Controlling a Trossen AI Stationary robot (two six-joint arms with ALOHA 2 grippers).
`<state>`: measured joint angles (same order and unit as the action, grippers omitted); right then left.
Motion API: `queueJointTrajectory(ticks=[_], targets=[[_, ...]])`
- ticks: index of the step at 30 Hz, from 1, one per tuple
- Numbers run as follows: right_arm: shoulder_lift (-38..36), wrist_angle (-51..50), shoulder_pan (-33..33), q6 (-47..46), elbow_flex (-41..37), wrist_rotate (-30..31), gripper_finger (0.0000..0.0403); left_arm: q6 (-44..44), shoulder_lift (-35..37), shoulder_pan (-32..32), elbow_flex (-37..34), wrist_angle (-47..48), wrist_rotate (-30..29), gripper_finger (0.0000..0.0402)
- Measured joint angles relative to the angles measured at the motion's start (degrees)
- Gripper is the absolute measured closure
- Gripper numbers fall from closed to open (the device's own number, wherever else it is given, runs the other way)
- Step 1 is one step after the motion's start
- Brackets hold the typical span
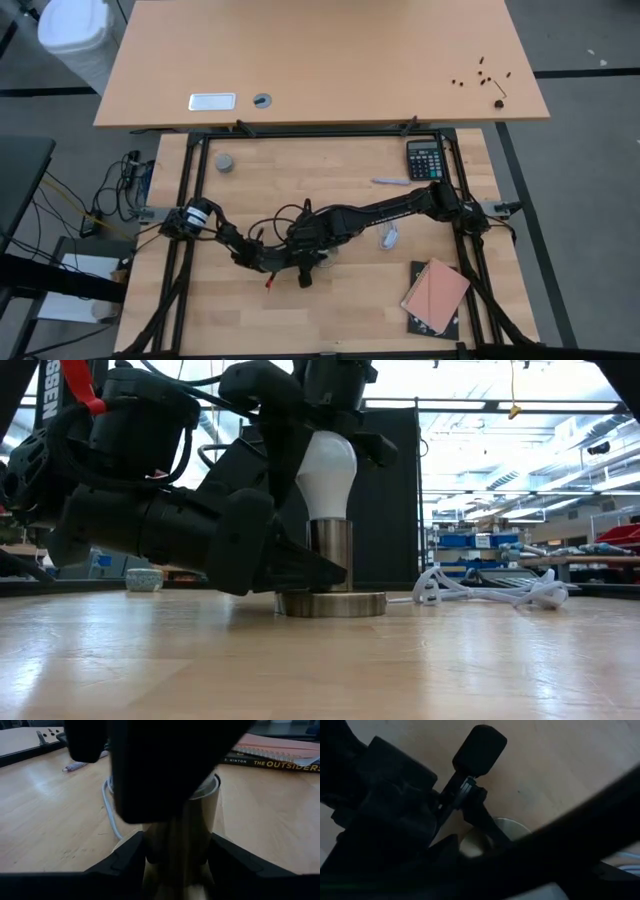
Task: Screw lightbulb
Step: Insert the lightbulb into the bronze lamp socket
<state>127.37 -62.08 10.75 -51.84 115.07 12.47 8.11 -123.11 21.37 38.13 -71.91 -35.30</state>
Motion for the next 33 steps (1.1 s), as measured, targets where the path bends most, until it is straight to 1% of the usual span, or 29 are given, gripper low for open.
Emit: queueJointTrajectory(ticks=[6, 13, 15, 19, 23, 28, 30, 33], targets=[[-0.84, 0.66, -0.03, 3.88, -0.04, 0.90, 0.0098, -0.17, 0.01, 0.00, -0.22, -0.13, 0.21, 0.0208], [-2.01, 0.72, -0.17, 6.94, -0.09, 1.11, 0.0048, -0.09, 0.02, 0.03, -0.26, -0.34, 0.25, 0.0208], [-2.03, 0.68, -0.38, 7.21, -0.09, 0.69, 0.0035, -0.09, 0.02, 0.04, -0.28, -0.34, 0.25, 0.0208], [-2.11, 0.68, -1.30, 8.69, -0.09, -2.28, 0.0013, -0.11, 0.02, 0.07, -0.28, -0.33, 0.30, 0.0208], [-2.12, -0.56, -1.98, 10.42, 1.51, -3.74, 0.0006, -0.08, 0.04, 0.07, -0.28, -0.57, 0.35, 0.0208], [-2.12, -1.95, -2.43, 12.80, 4.72, -3.76, 0.0006, 0.00, 0.11, 0.02, -1.35, -1.99, 0.16, 0.0208], [-2.47, 0.70, -2.66, 12.80, 5.65, -2.99, 0.0006, -0.35, -0.07, -0.02, -1.76, -2.31, 0.45, 0.0208], [-2.65, -0.42, -2.85, 13.62, 6.44, -2.62, 0.0006, -0.41, -0.02, -0.02, -1.95, -2.41, 0.45, 0.0208]])
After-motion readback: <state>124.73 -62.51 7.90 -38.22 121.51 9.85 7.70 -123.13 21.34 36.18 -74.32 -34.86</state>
